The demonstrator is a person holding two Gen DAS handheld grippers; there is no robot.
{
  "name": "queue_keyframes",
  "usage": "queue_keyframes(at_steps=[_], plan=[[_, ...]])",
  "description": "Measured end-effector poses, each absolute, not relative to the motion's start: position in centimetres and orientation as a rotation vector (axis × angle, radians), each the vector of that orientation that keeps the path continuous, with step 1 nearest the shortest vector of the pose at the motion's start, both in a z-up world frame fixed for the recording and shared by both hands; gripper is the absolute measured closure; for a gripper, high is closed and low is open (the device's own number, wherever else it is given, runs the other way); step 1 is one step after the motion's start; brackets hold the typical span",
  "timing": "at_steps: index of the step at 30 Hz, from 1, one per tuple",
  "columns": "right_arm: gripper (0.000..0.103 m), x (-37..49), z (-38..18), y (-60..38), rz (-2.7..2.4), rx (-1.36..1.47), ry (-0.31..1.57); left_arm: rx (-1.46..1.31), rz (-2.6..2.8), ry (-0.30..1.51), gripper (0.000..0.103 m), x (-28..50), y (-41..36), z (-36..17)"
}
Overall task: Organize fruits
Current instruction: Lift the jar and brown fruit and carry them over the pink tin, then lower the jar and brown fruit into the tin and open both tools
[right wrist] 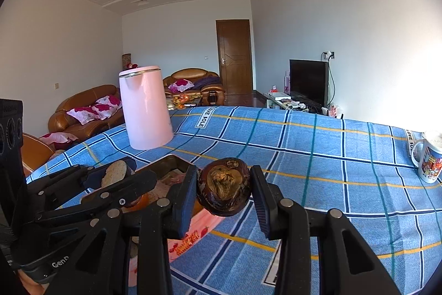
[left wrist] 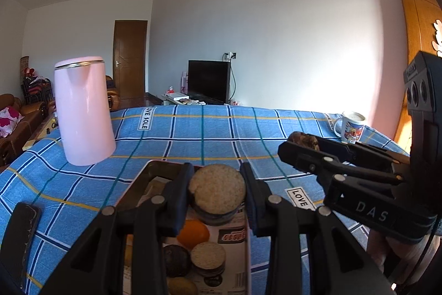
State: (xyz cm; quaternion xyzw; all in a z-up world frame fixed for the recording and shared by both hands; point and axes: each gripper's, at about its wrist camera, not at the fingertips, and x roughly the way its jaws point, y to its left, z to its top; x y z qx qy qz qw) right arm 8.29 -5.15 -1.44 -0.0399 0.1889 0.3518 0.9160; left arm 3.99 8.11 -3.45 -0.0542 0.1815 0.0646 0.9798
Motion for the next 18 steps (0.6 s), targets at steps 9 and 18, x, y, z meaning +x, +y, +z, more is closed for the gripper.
queue_keyframes(at_steps=[9,18], plan=[[0.063,8.4,-1.9,-1.5,0.786,-0.114,0.424,-0.131,0.221,0.414,0.067,2.8,11.5,-4.7],[0.063,9.2,-3.2,2.1,0.82,-0.151,0.503,-0.146,0.254,0.463,0.067,2.4,13.4,-6.1]])
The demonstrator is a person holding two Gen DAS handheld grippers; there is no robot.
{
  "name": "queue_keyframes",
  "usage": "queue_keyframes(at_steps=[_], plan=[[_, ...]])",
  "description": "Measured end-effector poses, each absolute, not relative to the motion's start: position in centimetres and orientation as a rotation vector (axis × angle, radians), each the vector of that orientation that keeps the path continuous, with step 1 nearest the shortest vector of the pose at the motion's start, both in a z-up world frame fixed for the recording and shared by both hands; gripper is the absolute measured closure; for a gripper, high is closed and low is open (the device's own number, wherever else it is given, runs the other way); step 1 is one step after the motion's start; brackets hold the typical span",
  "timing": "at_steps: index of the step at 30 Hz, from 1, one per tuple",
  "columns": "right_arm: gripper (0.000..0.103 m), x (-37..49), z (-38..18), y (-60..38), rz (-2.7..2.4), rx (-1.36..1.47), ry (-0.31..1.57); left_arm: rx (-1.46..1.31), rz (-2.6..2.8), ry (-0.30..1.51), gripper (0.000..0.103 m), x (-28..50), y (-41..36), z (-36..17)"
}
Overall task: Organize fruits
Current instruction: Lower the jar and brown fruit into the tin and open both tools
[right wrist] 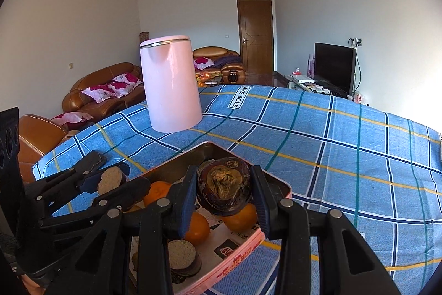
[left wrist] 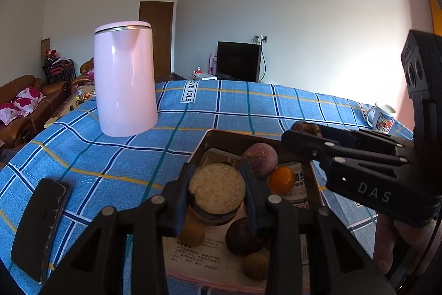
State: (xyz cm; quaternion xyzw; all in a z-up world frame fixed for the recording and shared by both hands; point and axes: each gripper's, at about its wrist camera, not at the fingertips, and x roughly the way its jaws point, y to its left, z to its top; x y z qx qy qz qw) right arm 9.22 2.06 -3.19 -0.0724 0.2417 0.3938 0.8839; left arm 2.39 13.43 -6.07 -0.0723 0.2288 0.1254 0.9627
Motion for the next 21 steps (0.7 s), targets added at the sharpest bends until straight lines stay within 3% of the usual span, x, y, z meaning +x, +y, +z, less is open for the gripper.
queue_keyframes(at_steps=[21], plan=[[0.063,10.9,-6.3,6.1,0.823,-0.232,0.67,-0.157,0.234,0.545,0.067,2.6,14.4,-7.9]])
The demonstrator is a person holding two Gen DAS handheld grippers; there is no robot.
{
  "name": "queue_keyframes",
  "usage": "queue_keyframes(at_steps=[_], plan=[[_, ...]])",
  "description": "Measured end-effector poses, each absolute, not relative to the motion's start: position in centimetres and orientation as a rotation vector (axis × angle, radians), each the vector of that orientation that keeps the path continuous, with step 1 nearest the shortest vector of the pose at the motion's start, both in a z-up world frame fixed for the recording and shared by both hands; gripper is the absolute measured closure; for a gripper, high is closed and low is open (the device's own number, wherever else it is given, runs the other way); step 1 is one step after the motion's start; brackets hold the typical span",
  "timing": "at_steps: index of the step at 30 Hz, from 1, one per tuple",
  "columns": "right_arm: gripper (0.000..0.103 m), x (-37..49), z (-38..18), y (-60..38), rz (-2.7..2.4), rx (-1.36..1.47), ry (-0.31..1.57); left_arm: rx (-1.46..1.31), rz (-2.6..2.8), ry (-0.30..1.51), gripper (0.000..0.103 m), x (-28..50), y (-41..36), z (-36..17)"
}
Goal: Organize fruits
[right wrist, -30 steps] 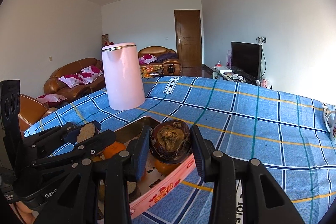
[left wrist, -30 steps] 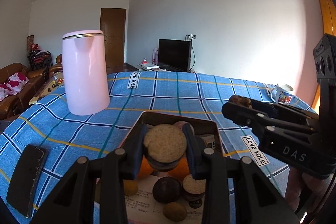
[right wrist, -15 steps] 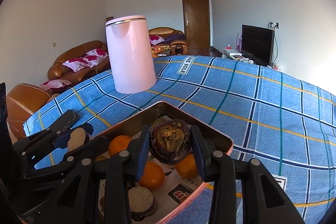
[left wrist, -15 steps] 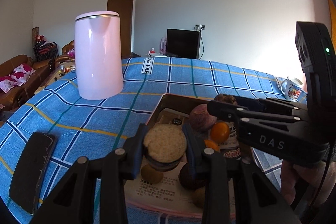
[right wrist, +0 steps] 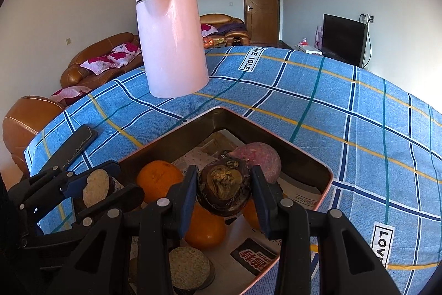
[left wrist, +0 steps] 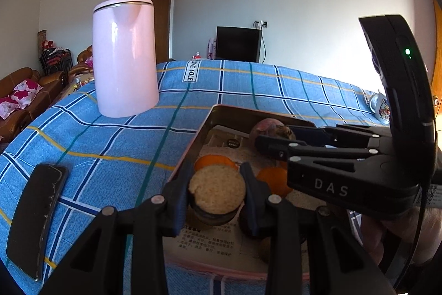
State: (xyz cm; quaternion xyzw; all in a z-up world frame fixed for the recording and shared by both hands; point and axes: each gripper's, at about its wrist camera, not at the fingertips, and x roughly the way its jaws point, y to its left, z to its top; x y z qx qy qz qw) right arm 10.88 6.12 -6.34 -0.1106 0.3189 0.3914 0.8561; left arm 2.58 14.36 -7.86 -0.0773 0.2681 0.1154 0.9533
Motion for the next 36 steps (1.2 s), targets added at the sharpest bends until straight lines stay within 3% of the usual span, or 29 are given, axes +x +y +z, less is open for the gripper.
queue_keyframes(at_steps=[12,19,22,27,29,31,36], plan=[[0.062,10.3,-6.3,6.6,0.853,-0.251,0.674,-0.138,0.235,0.552,0.062,2.5,13.9,-7.8],[0.045,10.1,-5.9,6.1,0.851,-0.222,0.661,-0.133,0.242,0.529,0.038,1.8,13.8,-7.5],[0.043,9.8,-5.5,5.3,0.841,-0.206,0.647,-0.121,0.248,0.509,0.027,1.2,13.4,-7.1],[0.036,8.8,-4.6,2.9,0.812,-0.163,0.618,-0.121,0.242,0.482,0.023,0.0,13.2,-6.4],[0.034,8.6,-4.2,1.6,0.793,-0.136,0.607,-0.124,0.243,0.467,0.013,-0.5,13.0,-6.2],[0.034,8.3,-3.7,0.3,0.786,-0.111,0.6,-0.128,0.237,0.453,0.009,-0.9,12.8,-5.9],[0.031,6.6,-3.0,-2.2,0.762,-0.099,0.558,-0.141,0.21,0.431,0.007,-1.5,12.1,-5.2]])
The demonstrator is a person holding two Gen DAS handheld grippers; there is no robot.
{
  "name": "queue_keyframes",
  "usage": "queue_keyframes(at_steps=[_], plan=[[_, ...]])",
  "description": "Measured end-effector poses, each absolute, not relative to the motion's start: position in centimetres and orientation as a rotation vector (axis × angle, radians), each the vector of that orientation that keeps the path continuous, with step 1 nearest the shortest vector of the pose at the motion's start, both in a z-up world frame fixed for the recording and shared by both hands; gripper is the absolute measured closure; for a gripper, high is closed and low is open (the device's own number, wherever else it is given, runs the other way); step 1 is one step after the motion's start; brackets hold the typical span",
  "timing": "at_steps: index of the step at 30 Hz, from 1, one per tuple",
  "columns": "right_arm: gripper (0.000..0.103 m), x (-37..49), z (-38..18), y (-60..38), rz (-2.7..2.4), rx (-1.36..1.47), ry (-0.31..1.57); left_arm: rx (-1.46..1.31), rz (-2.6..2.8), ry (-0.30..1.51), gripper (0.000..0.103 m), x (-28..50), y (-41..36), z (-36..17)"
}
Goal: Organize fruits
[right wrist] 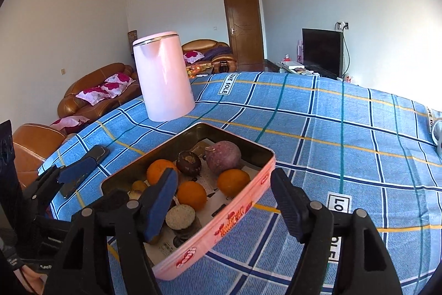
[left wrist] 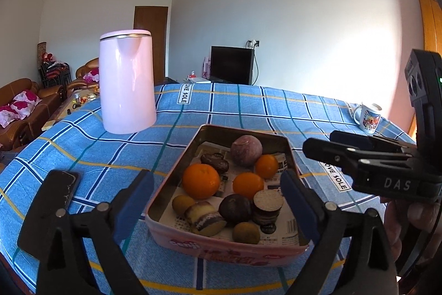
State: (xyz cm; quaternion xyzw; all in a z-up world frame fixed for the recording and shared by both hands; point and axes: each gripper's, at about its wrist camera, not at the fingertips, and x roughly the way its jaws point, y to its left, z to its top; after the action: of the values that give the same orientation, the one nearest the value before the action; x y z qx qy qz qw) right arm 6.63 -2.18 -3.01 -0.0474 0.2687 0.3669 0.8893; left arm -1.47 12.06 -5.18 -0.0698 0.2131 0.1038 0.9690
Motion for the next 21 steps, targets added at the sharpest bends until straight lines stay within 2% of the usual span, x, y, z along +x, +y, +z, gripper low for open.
queue_keyframes(at_steps=[9,21], plan=[[0.028,3.8,-1.8,-5.5,0.7,-0.094,0.454,-0.125,0.195,0.408,0.003,-2.0,10.6,-4.5],[0.025,2.4,-1.7,-6.5,0.697,-0.087,0.427,-0.105,0.2,0.404,0.0,-2.2,10.0,-4.2]])
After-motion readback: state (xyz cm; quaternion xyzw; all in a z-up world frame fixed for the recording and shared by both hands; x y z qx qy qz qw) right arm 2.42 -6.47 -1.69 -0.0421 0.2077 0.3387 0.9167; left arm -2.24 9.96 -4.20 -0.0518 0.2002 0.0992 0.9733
